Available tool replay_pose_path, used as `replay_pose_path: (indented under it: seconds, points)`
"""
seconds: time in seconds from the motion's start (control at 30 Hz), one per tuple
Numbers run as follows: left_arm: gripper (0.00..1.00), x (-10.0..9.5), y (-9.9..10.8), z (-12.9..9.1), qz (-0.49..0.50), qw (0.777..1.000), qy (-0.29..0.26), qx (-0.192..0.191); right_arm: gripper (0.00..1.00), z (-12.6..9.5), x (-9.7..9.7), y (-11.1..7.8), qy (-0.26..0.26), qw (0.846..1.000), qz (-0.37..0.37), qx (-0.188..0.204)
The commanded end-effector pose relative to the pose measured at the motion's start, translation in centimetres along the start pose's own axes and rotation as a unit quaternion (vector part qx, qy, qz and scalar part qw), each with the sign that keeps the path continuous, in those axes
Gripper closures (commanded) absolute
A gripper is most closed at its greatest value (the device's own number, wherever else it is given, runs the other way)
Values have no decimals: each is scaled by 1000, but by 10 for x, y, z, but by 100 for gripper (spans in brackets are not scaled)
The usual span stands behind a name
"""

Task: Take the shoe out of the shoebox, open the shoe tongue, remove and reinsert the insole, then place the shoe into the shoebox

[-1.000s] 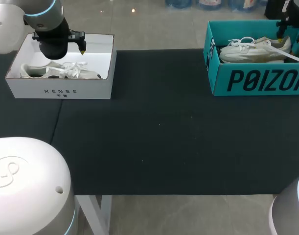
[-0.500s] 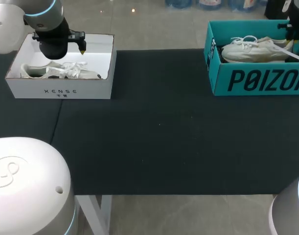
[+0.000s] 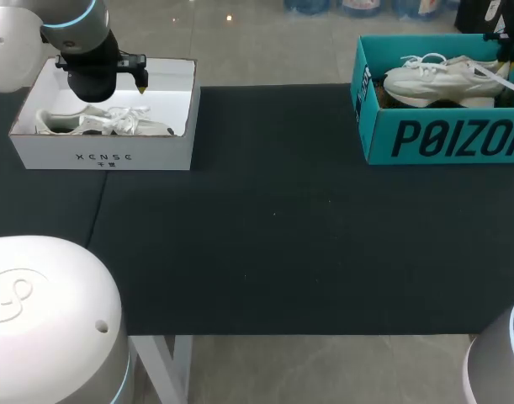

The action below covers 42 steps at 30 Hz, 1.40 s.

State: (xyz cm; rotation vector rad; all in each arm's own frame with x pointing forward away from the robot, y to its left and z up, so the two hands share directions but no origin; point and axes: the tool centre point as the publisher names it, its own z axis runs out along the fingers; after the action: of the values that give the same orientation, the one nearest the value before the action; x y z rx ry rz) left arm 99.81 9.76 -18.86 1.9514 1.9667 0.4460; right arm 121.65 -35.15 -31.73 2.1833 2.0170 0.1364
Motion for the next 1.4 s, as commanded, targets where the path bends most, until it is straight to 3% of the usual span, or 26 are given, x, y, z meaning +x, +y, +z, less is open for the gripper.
replay_pose_path:
  seconds: [0.03, 0.17, 0.43, 0.83, 1.0, 1.4]
  points:
    - [0, 0, 0, 0, 1, 1000, 0, 0, 100, -36, -3, -4, 4, 999, 0, 42]
    - [0, 0, 0, 0, 1, 1000, 0, 0, 100, -60, -2, -11, 5, 1000, -3, 24]
    - [0, 0, 0, 0, 1, 1000, 0, 0, 100, -119, 1, -43, 7, 1000, -10, -19]
    - [0, 0, 0, 0, 1, 1000, 0, 0, 100, -192, 9, -116, 14, 995, -35, -95]
    - [0, 0, 0, 0, 1, 1000, 0, 0, 100, -207, 9, -156, 12, 991, -37, -125]
    - [0, 0, 0, 0, 1, 1000, 0, 0, 100, -204, 24, -260, 1, 982, -28, -189]
